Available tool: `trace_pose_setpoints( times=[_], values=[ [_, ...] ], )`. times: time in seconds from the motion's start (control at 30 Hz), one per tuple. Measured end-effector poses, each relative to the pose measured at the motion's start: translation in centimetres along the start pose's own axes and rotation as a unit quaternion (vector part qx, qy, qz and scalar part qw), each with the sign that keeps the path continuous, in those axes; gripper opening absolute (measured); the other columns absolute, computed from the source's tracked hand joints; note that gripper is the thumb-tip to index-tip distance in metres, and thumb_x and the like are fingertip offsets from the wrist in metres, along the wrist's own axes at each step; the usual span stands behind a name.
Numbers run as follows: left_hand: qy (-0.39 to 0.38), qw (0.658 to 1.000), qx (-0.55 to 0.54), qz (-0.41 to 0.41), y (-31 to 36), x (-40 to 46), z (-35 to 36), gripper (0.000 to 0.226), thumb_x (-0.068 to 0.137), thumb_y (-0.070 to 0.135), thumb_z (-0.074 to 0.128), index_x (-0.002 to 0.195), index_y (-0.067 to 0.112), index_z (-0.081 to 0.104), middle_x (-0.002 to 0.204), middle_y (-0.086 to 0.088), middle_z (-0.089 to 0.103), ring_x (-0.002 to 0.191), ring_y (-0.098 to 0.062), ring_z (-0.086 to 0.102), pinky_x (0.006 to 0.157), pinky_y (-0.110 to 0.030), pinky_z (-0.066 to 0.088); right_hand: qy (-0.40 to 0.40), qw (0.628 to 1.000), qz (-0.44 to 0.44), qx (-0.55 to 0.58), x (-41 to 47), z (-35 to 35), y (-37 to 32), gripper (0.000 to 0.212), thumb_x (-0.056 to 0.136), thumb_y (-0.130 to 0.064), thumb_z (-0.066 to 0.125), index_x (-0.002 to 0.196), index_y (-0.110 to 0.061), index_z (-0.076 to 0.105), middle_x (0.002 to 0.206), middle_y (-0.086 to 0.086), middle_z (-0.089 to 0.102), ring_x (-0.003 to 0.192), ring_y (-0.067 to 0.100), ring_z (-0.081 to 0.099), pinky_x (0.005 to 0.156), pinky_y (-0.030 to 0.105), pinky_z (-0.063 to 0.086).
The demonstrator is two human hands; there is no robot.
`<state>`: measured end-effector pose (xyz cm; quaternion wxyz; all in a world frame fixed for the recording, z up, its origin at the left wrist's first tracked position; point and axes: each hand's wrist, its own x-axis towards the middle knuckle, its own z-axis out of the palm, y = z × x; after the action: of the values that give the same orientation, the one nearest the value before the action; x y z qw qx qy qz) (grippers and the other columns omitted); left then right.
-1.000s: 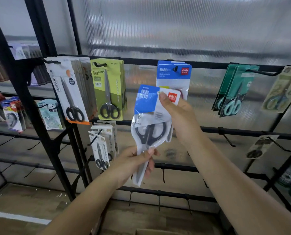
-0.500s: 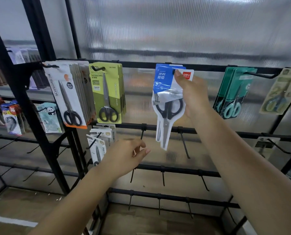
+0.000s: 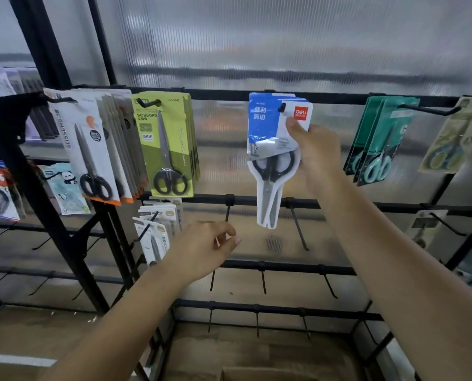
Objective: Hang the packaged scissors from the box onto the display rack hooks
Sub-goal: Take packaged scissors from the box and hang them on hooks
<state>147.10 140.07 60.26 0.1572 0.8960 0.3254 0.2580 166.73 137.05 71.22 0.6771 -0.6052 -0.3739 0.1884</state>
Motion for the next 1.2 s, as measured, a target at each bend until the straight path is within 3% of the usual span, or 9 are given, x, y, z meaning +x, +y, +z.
trace_pose_setpoints(
  times=[0.17, 0.3, 0.4, 0.63, 0.73, 0.8, 0.9, 1.03, 1.2],
  values=[
    [-0.045, 0.999, -0.023, -0.009, -1.7, 0.0, 2.0, 0.017, 0.092, 0.032, 0.056, 0.096, 0.020, 0.068, 0.083, 0.005, 0.067, 0.074, -0.011, 0.060, 0.072, -0.024, 0.048, 0.051, 0.993, 0.011, -0.109, -2.6, -1.5, 4.5, 0.018, 0.091, -0.017, 0.057, 0.074, -0.021, 0.057, 0.081, -0.002, 0.063, 0.078, 0.013, 0.060, 0.070, 0.025, 0.050],
    [-0.085, 0.995, -0.050, -0.024, -3.5, -0.5, 4.8, 0.014, 0.091, 0.029, 0.058, 0.090, 0.019, 0.068, 0.077, 0.002, 0.066, 0.069, -0.013, 0.059, 0.060, -0.018, 0.042, 0.062, 0.983, 0.055, -0.163, -5.1, -3.2, 9.8, 0.014, 0.090, -0.011, 0.056, 0.078, -0.011, 0.064, 0.074, 0.000, 0.059, 0.076, 0.017, 0.057, 0.070, 0.030, 0.045],
    [-0.114, 0.990, -0.067, -0.040, -4.5, -1.2, 7.2, 0.010, 0.091, 0.027, 0.059, 0.092, 0.021, 0.068, 0.082, 0.004, 0.065, 0.074, -0.013, 0.059, 0.069, -0.024, 0.046, 0.053, 0.977, 0.105, -0.180, -7.8, -5.0, 14.5, 0.013, 0.091, -0.016, 0.057, 0.081, -0.012, 0.064, 0.076, 0.001, 0.060, 0.078, 0.018, 0.058, 0.071, 0.032, 0.046],
    [-0.183, 0.976, -0.040, -0.112, -5.5, -5.0, 14.4, 0.023, 0.089, 0.033, 0.061, 0.097, 0.014, 0.070, 0.084, 0.000, 0.068, 0.079, -0.016, 0.063, 0.066, -0.018, 0.042, 0.023, 0.952, 0.254, -0.170, -15.2, -10.6, 24.9, 0.015, 0.089, -0.016, 0.060, 0.075, -0.019, 0.063, 0.073, 0.000, 0.062, 0.076, 0.018, 0.059, 0.071, 0.033, 0.048],
    [-0.193, 0.968, -0.060, -0.149, -5.5, -7.8, 18.4, 0.054, 0.075, 0.057, 0.048, 0.094, 0.012, 0.071, 0.084, -0.001, 0.069, 0.079, -0.018, 0.064, 0.073, -0.027, 0.048, -0.006, 0.932, 0.314, -0.180, -17.5, -13.1, 29.6, 0.019, 0.091, -0.014, 0.058, 0.073, -0.017, 0.062, 0.073, 0.003, 0.061, 0.073, 0.019, 0.057, 0.069, 0.034, 0.047],
    [-0.200, 0.959, -0.074, -0.185, -5.9, -10.1, 21.8, 0.061, 0.074, 0.058, 0.044, 0.094, 0.008, 0.071, 0.083, 0.000, 0.065, 0.078, -0.016, 0.062, 0.072, -0.022, 0.045, -0.021, 0.919, 0.353, -0.174, -19.5, -14.5, 33.3, 0.021, 0.090, -0.012, 0.058, 0.070, -0.017, 0.060, 0.074, 0.008, 0.062, 0.074, 0.023, 0.057, 0.072, 0.038, 0.047],
    [-0.255, 0.924, -0.057, -0.280, -7.0, -14.3, 28.6, 0.026, 0.089, 0.030, 0.060, 0.100, 0.008, 0.070, 0.087, -0.002, 0.063, 0.091, -0.020, 0.061, 0.071, -0.014, 0.038, -0.030, 0.890, 0.425, -0.161, -23.5, -16.1, 39.9, 0.020, 0.091, -0.013, 0.058, 0.072, -0.019, 0.061, 0.078, 0.011, 0.065, 0.072, 0.023, 0.059, 0.070, 0.037, 0.045],
    [-0.294, 0.896, -0.083, -0.322, -9.9, -19.8, 39.9, 0.016, 0.090, 0.021, 0.060, 0.096, 0.011, 0.070, 0.091, -0.008, 0.067, 0.088, -0.020, 0.060, 0.067, -0.018, 0.038, -0.024, 0.847, 0.519, -0.114, -29.4, -16.6, 50.0, 0.019, 0.091, -0.009, 0.058, 0.075, -0.019, 0.060, 0.080, 0.012, 0.066, 0.071, 0.020, 0.059, 0.068, 0.034, 0.045],
    [-0.323, 0.880, -0.066, -0.342, -15.6, -24.8, 52.6, 0.023, 0.092, 0.021, 0.056, 0.111, 0.012, 0.064, 0.107, -0.010, 0.065, 0.099, -0.025, 0.059, 0.072, -0.024, 0.036, 0.036, 0.789, 0.613, -0.026, -35.0, -15.0, 64.0, 0.020, 0.093, -0.001, 0.051, 0.112, -0.008, 0.049, 0.086, 0.011, 0.061, 0.074, 0.021, 0.059, 0.065, 0.032, 0.047]
  ],
)
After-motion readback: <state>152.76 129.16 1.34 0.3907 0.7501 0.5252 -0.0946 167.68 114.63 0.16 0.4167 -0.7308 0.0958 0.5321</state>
